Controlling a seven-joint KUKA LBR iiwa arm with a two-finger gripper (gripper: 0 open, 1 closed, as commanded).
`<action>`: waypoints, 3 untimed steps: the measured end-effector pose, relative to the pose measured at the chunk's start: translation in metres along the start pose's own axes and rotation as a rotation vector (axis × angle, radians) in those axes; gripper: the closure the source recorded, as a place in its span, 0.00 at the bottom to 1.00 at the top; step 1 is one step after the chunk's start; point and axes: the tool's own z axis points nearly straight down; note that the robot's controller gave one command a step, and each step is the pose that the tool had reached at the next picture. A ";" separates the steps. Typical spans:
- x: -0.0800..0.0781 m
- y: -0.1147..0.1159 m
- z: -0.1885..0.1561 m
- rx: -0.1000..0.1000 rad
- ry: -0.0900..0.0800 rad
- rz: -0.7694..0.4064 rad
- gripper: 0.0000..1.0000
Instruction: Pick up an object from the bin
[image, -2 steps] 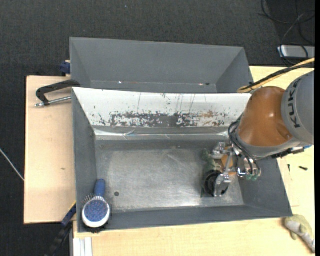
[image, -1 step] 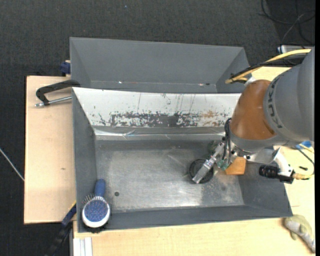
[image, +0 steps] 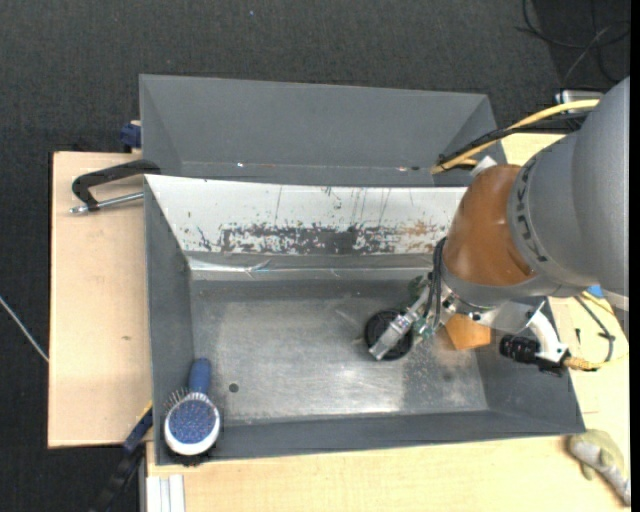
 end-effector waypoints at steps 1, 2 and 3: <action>0.002 0.016 0.000 0.007 0.016 0.154 0.00; 0.002 0.017 0.000 0.005 0.015 0.153 1.00; -0.001 0.019 -0.022 -0.004 0.011 0.152 1.00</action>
Offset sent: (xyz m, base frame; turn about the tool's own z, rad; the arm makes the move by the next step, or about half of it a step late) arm 0.0087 0.0198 -0.0116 0.1531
